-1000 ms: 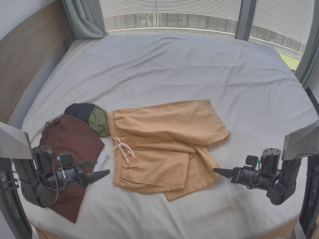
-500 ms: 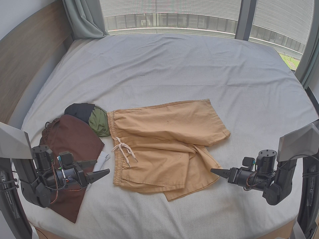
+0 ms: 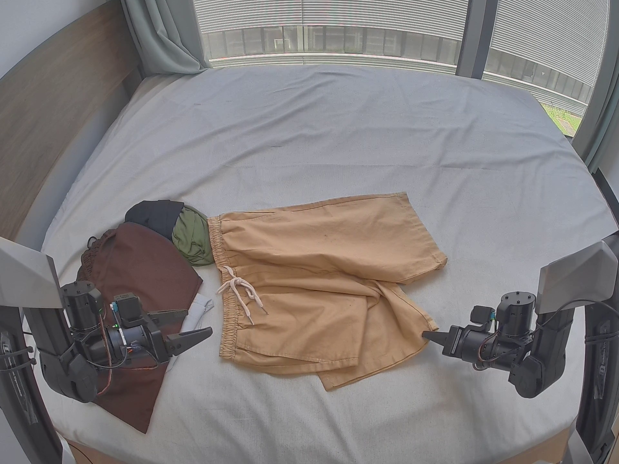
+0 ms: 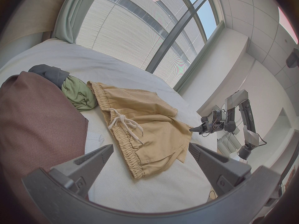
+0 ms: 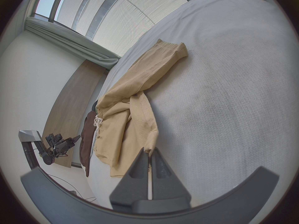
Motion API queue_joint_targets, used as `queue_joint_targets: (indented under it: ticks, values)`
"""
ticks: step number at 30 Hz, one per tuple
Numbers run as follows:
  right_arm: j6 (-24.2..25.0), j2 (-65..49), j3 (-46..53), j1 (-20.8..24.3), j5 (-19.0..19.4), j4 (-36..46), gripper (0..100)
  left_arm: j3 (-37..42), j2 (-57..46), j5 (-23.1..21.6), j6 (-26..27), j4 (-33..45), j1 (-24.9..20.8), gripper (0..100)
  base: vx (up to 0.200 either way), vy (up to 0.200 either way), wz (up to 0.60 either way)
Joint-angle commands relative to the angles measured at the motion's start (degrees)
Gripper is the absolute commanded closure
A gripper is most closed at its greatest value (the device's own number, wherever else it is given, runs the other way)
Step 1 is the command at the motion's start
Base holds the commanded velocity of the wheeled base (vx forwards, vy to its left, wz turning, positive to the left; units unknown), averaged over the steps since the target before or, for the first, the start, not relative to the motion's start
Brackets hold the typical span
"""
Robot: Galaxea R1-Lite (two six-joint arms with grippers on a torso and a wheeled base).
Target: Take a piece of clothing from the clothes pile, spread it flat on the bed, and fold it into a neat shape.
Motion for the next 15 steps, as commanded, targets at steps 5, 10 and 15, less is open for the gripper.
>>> queue_joint_targets:
  ticks: [5,10,15]
  values:
    - [-1.7,-0.9,-1.8,-4.4,0.1,0.0,100,0.0,0.1,0.0,0.0,0.0,0.0,0,0.0,0.0,0.0]
    - [-3.0,-0.4,-3.4,-6.0,0.0,0.1,100,0.0,0.1,-0.1,-0.1,0.0,0.0,0,0.0,0.0,0.0]
    - [-3.0,-0.3,-6.3,-7.1,-0.3,0.1,100,0.0,0.1,-0.1,0.0,0.0,0.0,0,0.0,0.0,0.0]
